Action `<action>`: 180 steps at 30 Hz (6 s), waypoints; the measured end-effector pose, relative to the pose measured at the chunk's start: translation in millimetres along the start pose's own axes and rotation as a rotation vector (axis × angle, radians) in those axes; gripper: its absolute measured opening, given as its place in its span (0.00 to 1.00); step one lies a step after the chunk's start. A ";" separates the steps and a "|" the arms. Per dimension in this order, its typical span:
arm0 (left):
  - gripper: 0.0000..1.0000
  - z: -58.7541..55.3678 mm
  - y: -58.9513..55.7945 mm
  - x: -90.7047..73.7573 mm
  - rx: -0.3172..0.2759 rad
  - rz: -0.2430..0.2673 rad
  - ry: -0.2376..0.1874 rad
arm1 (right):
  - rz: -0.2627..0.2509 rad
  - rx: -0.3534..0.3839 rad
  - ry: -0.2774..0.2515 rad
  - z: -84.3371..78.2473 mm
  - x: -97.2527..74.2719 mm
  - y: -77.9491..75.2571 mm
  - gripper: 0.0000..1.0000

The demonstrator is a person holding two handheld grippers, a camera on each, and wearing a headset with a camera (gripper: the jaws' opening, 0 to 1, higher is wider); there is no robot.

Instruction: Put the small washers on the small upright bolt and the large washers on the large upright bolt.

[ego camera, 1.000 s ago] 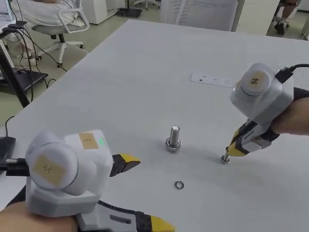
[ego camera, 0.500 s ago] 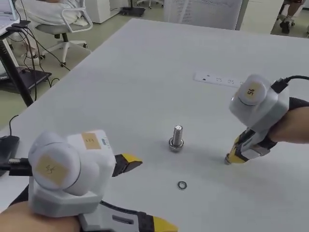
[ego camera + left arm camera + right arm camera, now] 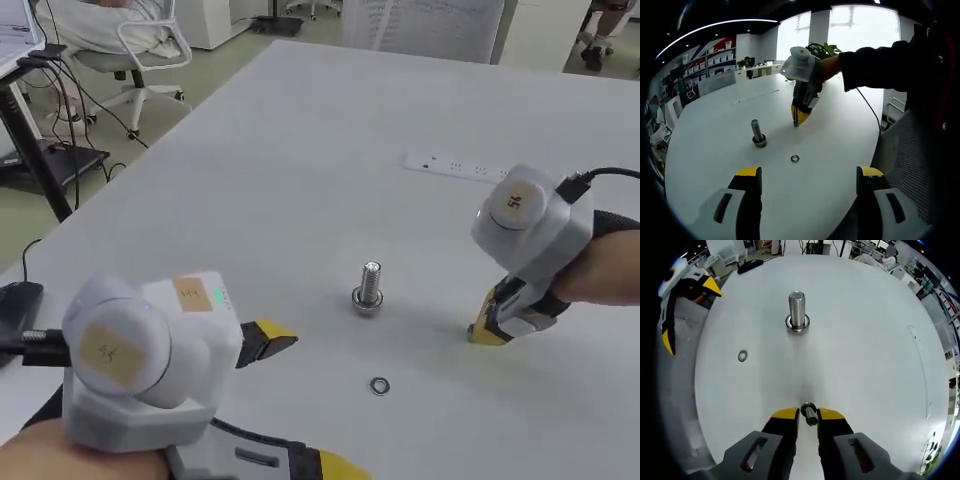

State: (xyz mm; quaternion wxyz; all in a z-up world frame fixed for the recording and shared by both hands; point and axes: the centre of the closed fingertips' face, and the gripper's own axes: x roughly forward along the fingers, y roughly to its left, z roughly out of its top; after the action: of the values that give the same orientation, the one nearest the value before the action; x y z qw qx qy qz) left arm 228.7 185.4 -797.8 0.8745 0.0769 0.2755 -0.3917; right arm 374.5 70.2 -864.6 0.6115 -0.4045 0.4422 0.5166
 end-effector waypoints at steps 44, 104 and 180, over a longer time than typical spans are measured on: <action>0.77 3.5 -4.6 0.0 0.025 -0.010 -0.012 | 0.002 0.054 -0.010 -30.8 -14.5 37.3 0.27; 0.77 6.7 -1.1 -6.1 0.034 0.007 -0.039 | 0.106 -0.184 -0.033 70.1 30.4 102.3 0.25; 0.76 6.7 -2.0 -4.4 0.030 0.002 -0.043 | 0.085 -0.168 -0.035 54.4 28.0 96.2 0.14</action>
State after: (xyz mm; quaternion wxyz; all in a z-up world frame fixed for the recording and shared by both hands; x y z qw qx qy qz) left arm 227.6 184.5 -789.6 0.8793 0.0820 0.2507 -0.3965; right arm 288.2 143.0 -879.8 0.5608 -0.4259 0.4033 0.5844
